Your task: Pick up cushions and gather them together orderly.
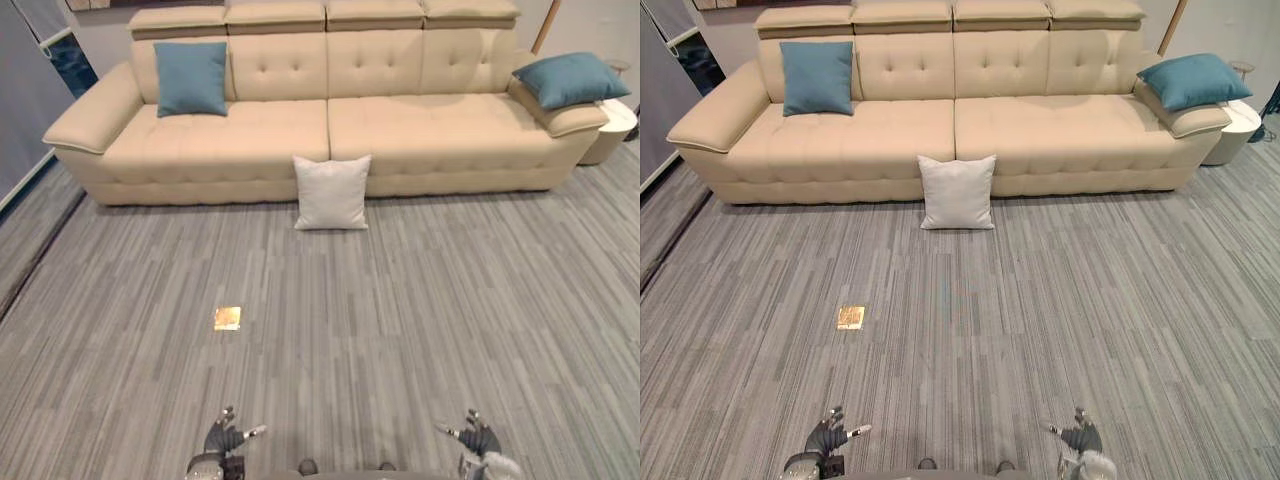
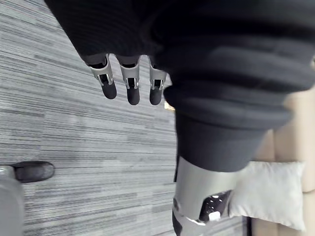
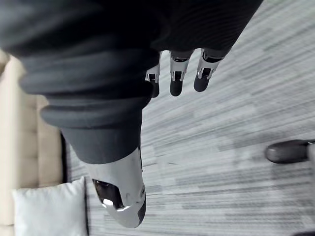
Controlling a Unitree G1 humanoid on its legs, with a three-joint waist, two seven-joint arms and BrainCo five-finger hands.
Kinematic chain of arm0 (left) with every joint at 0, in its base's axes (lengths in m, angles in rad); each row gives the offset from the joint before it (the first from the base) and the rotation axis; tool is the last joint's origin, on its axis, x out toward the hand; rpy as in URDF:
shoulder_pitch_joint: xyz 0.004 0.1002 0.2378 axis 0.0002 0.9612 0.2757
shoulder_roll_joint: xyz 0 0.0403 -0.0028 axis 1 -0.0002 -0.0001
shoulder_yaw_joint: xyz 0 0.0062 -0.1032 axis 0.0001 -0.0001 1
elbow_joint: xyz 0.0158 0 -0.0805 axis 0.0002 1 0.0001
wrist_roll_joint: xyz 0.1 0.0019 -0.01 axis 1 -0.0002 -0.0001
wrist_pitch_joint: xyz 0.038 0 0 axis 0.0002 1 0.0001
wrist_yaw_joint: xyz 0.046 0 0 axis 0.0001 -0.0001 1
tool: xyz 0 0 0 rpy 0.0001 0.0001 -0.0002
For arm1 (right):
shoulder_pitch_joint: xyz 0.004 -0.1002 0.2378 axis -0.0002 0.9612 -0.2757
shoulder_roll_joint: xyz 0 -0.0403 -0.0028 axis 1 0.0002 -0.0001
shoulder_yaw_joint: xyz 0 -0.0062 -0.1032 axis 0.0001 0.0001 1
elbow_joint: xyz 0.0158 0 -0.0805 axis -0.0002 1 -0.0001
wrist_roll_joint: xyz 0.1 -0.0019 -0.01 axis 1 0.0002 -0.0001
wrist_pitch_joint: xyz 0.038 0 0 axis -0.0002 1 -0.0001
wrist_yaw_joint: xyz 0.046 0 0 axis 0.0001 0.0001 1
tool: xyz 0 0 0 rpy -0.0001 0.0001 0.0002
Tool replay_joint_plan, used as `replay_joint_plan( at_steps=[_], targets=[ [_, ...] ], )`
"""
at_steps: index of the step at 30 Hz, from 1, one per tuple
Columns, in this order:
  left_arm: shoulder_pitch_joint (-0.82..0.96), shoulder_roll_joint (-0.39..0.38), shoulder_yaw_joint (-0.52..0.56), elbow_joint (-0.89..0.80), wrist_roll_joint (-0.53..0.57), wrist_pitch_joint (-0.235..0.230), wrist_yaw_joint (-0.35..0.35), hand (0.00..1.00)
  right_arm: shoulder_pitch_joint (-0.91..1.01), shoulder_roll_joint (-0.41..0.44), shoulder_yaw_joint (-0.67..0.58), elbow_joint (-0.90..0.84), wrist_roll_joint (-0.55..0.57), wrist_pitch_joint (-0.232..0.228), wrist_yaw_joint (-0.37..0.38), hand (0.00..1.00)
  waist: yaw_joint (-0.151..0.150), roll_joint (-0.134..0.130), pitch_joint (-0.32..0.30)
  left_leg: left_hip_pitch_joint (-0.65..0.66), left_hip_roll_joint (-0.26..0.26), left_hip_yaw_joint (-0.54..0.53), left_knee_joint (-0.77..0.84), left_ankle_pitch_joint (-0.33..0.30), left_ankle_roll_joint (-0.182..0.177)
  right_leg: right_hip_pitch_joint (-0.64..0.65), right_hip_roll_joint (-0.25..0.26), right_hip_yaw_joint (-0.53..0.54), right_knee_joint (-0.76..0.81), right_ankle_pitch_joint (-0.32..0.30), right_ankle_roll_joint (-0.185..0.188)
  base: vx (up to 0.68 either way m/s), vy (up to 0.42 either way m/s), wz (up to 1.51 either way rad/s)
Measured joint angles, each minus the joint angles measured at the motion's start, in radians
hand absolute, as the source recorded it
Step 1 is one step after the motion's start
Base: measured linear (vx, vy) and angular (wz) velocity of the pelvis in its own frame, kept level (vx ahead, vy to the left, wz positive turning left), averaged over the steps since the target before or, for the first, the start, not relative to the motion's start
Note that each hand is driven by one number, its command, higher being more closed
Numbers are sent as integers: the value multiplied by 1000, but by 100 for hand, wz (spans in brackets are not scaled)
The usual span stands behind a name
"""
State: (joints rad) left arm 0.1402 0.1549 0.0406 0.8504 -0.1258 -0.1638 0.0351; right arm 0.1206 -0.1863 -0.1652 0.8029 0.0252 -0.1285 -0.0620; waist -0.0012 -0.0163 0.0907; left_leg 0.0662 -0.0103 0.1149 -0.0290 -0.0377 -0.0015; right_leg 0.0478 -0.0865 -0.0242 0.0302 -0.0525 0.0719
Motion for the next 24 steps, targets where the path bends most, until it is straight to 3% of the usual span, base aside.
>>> replay_joint_plan(
  at_steps=[13, 19, 22, 24],
  targets=[
    [22, 24, 0, -81, 2, 0, -13, 0, -5, -12, 7, -34, -36, -2, 17, 0, -15, 1, 4, 12, 2, 25, -6, -5, -6, -1, -1, -7, 4, -5, 5, 9, -2, -4],
    [18, 24, 3, -87, 0, 1, -9, 0, -12, -17, 7, -34, -33, 0, 11, 0, -13, -2, 15, -35, 0, 23, 32, -22, 9, -40, -7, -26, 40, -23, 5, -79, -8, 6],
    [18, 23, 7, -114, -7, 1, -7, 0, -42, -17, 3, -13, -13, 0, -2, 0, -12, -7, 28, -102, -6, 28, 119, -71, 32, -92, -24, -37, 87, -62, 19, -33, 32, 2],
    [20, 24, 7, -146, -20, 2, -4, 0, -66, -14, 1, 18, 11, 3, -2, 0, -8, -13, 41, -155, -8, 38, 238, -150, 44, -137, -52, -52, 194, -119, 62, 35, 89, -1]
  ],
)
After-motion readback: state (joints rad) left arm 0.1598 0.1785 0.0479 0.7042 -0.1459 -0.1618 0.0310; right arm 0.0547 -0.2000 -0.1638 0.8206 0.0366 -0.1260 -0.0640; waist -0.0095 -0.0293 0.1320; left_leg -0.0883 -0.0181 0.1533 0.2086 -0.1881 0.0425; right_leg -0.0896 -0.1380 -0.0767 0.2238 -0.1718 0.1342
